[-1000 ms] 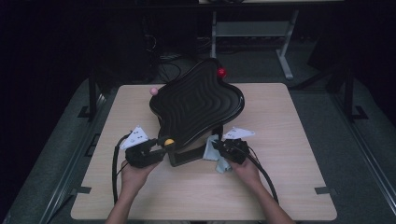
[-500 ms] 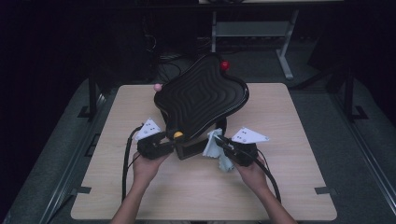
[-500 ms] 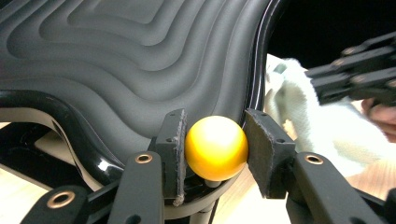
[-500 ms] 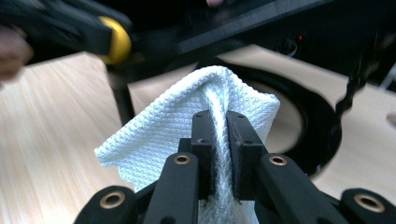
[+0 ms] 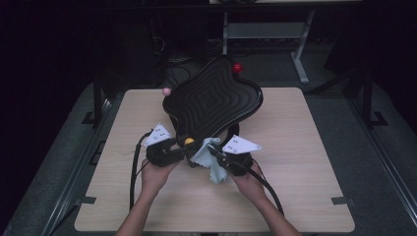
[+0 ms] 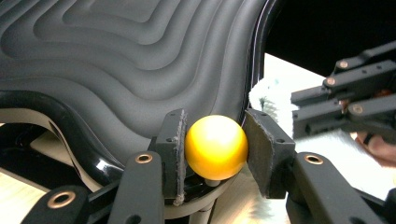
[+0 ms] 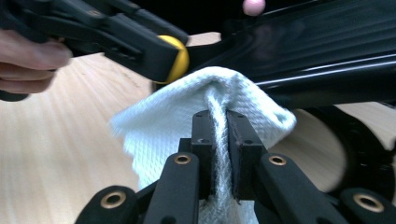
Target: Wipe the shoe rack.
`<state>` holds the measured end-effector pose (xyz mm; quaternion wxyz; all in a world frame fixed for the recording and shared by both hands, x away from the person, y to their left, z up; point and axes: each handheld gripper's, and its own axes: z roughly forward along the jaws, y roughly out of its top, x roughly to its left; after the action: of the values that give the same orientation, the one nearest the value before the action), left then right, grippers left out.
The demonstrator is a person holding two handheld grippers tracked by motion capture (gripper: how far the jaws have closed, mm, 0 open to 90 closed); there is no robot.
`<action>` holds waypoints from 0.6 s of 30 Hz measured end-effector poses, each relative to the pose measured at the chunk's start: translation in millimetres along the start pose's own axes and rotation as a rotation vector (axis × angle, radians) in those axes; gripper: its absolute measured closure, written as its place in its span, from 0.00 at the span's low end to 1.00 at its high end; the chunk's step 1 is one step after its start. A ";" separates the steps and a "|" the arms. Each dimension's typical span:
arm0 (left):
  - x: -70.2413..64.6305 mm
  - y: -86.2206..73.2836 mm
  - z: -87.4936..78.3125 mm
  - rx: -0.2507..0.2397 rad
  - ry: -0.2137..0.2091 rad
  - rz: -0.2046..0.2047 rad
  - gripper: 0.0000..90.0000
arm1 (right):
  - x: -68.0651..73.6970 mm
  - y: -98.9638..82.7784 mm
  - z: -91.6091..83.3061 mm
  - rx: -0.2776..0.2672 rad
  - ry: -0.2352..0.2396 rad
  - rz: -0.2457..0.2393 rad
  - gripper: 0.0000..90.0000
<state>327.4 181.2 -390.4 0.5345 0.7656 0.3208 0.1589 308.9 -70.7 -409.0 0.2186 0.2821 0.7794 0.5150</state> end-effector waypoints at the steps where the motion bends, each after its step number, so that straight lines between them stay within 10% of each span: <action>1: 0.1 -0.1 0.0 0.000 -0.001 -0.001 0.67 | -3.7 0.8 -2.0 0.000 -0.010 0.004 0.91; 5: -0.4 0.0 0.6 -0.002 0.000 0.000 0.67 | -11.4 1.8 -6.4 -0.009 -0.033 0.029 0.91; 12: 0.3 0.0 0.2 0.000 -0.005 -0.003 0.67 | 15.1 -5.0 12.3 0.022 0.041 -0.009 0.91; 18: 0.0 -0.1 0.4 -0.002 -0.003 -0.003 0.67 | -0.9 -2.8 1.1 0.014 0.000 0.007 0.91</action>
<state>327.6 180.9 -390.6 0.5359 0.7649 0.3210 0.1572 309.7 -71.4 -412.0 0.2150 0.2862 0.7819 0.5104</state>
